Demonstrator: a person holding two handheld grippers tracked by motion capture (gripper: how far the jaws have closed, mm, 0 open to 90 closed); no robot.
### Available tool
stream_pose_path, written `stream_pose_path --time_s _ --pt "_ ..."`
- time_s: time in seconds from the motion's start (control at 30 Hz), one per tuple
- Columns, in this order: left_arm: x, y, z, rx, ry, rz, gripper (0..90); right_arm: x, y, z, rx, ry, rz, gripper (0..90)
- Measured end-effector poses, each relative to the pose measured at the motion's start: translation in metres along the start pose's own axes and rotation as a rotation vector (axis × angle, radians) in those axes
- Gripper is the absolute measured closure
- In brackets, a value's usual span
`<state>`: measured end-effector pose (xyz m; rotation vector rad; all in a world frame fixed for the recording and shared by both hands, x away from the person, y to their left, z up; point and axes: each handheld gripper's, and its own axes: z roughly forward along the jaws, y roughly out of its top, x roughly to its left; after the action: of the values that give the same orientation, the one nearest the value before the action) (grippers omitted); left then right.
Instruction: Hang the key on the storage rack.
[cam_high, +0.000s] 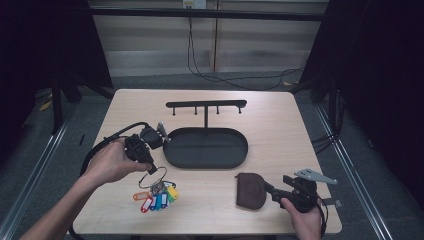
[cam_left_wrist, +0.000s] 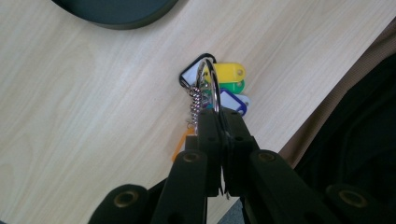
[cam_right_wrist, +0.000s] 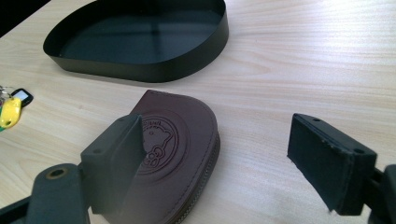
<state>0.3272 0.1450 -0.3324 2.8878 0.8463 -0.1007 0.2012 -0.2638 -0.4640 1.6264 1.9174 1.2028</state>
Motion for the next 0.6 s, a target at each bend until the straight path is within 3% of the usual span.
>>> stream_pose_path --time_s 0.43,0.6 --pt "0.002 0.005 -0.035 -0.007 0.039 -0.005 88.3 0.000 0.000 0.000 -0.003 0.003 0.000 18.7" --pt "0.006 0.008 -0.045 -0.019 0.034 -0.010 88.3 0.001 0.000 -0.002 -0.007 0.005 -0.005 18.2"
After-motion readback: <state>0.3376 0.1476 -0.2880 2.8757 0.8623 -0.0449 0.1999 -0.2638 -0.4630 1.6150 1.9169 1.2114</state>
